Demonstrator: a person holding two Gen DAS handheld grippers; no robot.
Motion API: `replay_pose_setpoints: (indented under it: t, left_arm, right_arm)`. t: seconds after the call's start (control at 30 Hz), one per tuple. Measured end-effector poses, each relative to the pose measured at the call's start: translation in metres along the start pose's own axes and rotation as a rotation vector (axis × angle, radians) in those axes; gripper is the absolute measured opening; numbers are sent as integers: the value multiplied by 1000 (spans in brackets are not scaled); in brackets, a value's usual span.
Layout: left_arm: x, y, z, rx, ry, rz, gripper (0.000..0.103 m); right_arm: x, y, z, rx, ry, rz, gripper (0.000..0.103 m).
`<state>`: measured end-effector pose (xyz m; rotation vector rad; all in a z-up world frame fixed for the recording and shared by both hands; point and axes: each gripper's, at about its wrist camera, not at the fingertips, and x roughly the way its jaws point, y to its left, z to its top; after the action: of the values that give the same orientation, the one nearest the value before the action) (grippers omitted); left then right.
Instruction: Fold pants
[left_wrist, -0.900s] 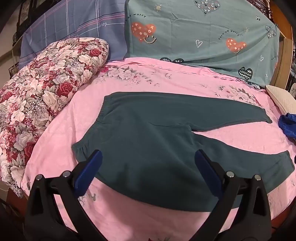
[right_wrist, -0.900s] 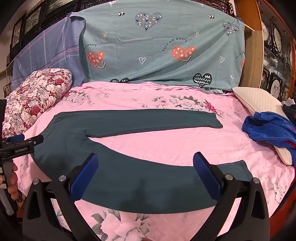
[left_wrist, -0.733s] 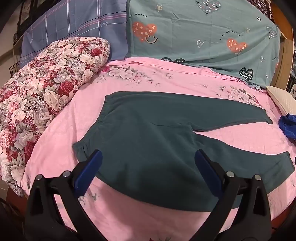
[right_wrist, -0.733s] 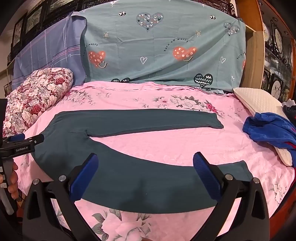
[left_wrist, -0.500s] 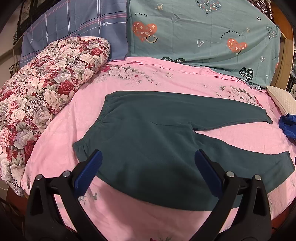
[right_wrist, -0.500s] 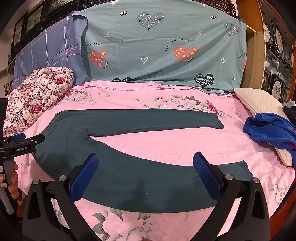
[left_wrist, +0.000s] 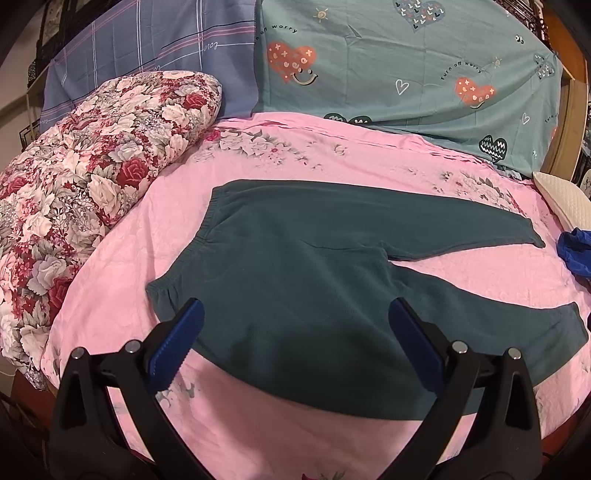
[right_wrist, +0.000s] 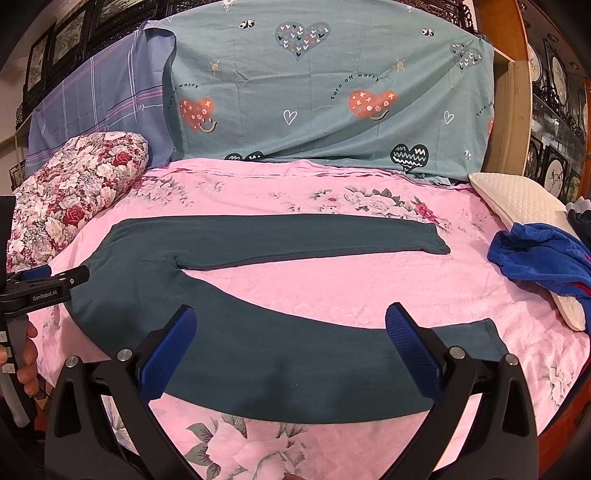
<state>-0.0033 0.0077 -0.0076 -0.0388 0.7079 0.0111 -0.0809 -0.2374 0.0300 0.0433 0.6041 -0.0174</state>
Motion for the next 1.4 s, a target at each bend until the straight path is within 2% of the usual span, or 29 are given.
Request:
replay_pose_setpoints:
  t: [0.2,0.3,0.43,0.53,0.57,0.67,0.73,0.8,0.9,0.97,1.1,1.23,1.33,1.37,1.4]
  left_arm:
    - [3,5,1,-1,-9,-2,101]
    - [6,17,8,23,-22,21,101]
    - [21,58,36,9,-11,91,101]
    - [46,87,74,13,1,164,101]
    - [63,96,81,-13,36,162,101]
    - [110,115,114,-18,75,212,101]
    - [149,123,119,-52,165,205,101]
    - [188,131,122,-137,234,128,100]
    - [223,136,127,-178,280,124,100]
    - [238,137,129,-183,294,120,99]
    - [258,131,122,-155,344,104,87]
    - [261,129,121,-146,330,93,84]
    - [257,120,122,-99,316,61,61]
    - [256,114,122,-76,311,43,45]
    - [255,110,122,-56,314,27,37]
  right_arm:
    - [5,2,-2,-5,20,15,102]
    - [14,3,2,-31,50,49,102]
    - [28,7,24,-137,60,88,102]
    - [49,13,60,-232,52,141,102]
    - [59,15,72,-260,47,156,102]
    - [104,37,107,-347,41,174,102]
    - [142,49,123,-391,50,184,102]
    - [182,56,131,-405,83,198,102]
    - [238,60,136,-392,159,219,98]
    - [265,62,136,-391,179,225,97]
    - [304,75,132,-475,212,289,96]
    - [338,91,129,-560,263,298,85]
    - [358,96,125,-592,315,313,78]
    - [359,94,125,-592,313,332,77]
    - [361,93,126,-590,326,358,72]
